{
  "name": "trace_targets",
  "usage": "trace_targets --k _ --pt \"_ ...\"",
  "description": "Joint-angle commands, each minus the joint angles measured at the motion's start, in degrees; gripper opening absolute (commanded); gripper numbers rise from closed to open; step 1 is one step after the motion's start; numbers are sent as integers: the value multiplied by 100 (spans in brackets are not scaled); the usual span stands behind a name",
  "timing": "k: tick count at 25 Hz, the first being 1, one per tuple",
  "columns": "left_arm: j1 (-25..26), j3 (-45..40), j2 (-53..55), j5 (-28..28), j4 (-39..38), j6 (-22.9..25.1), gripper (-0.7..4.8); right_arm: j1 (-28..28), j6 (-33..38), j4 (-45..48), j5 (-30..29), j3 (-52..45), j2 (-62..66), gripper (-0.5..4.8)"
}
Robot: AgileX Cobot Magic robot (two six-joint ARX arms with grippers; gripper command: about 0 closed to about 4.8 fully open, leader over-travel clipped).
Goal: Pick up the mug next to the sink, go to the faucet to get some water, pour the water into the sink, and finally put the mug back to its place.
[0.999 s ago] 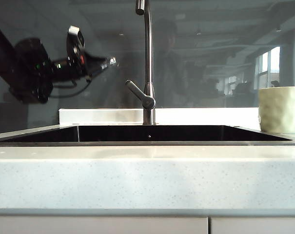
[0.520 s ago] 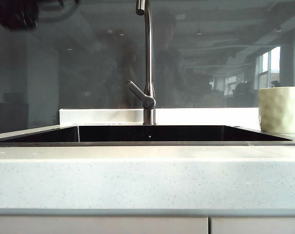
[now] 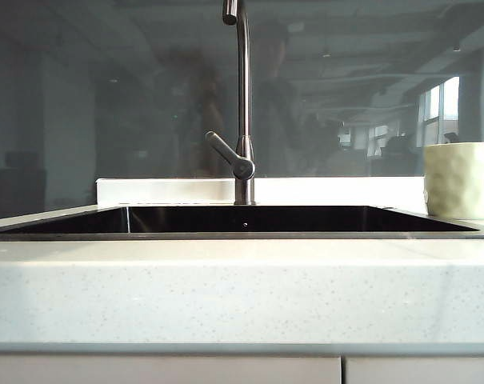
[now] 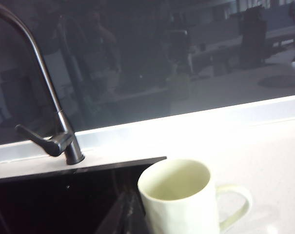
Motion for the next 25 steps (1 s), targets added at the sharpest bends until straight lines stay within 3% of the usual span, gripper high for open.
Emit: trace_targets --k 1,2,4,8,10,14,16,21,25 --pt "15 -1204 -1423 -1231 -2616 2824 -1 79 26 -129 -15 22 -151 -5" --pt "9 -1510 -1941 -1740 -3679 3742 -2 94 28 -181 -15 22 -186 -5" --pt "-74 -1888 -2736 -2566 -5289 4968 -2 136 26 -258 -17 22 -199 -5" --pt "-507 -2776 -4068 -4301 -6738 5683 -2 140 26 -358 -168 22 -210 -6" --pt "-592 -3265 -4607 -4688 -6874 5744 -2 140 26 -358 -275 22 -210 -6" --pt "-595 -4465 -5947 -4769 -6854 5506 -3 140 24 -356 -518 22 -225 -5" --pt "-568 -5469 -7136 -5246 -7034 5051 -3 138 24 -358 -614 22 -225 -6" --pt "-570 -6533 -8542 -5274 -7291 4503 -3 138 24 -356 -614 22 -225 -5" --pt "-590 -6854 -8540 -5084 -7412 4258 -3 138 24 -391 -734 11 -264 -5"
